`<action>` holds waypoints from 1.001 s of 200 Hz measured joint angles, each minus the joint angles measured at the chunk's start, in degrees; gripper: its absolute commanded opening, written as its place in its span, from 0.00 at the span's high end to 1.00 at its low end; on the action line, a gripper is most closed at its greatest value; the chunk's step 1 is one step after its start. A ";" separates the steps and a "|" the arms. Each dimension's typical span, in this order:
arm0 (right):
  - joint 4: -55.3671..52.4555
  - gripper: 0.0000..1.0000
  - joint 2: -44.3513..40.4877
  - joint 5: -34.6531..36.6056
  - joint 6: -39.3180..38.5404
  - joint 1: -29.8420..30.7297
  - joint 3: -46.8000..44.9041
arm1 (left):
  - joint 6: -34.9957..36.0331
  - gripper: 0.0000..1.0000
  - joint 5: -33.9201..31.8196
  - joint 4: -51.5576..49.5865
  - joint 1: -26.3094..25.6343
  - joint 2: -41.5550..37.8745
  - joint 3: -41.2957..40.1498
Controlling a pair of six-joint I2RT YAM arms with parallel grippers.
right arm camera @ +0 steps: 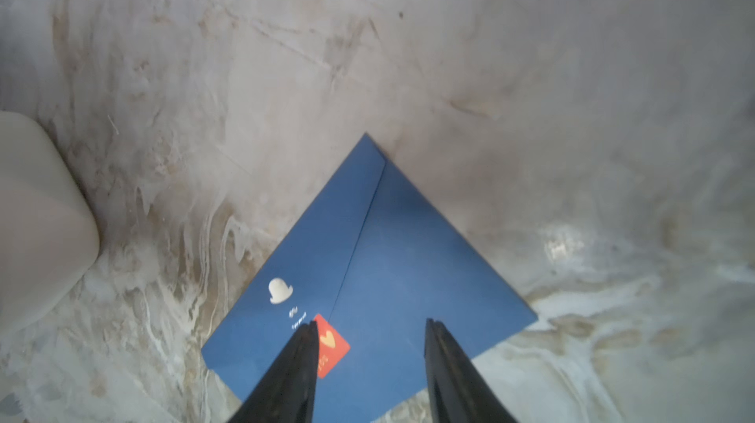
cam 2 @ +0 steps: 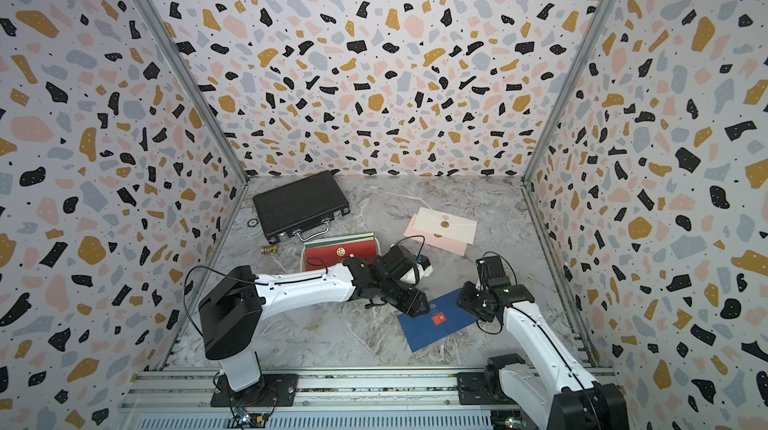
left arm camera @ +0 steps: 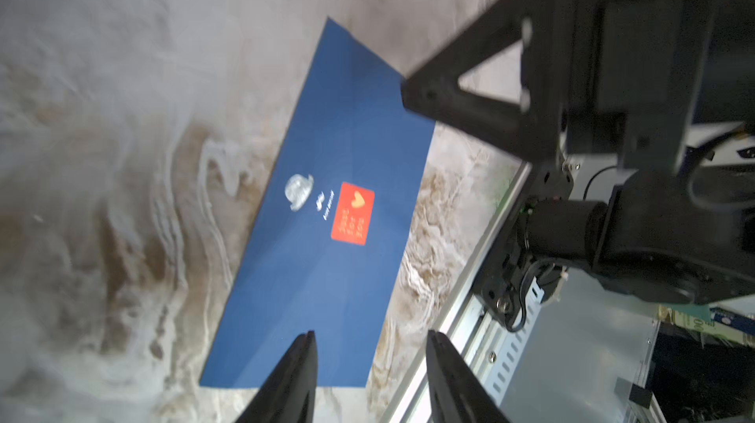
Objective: Put the sealed envelopes into the storage box
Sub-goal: Adjust the envelope at the center of the board.
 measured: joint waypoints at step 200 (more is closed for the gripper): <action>9.16 0.48 22.84 -5.70 -2.36 0.13 5.77 | -6.78 0.52 4.61 11.67 1.70 0.44 -15.89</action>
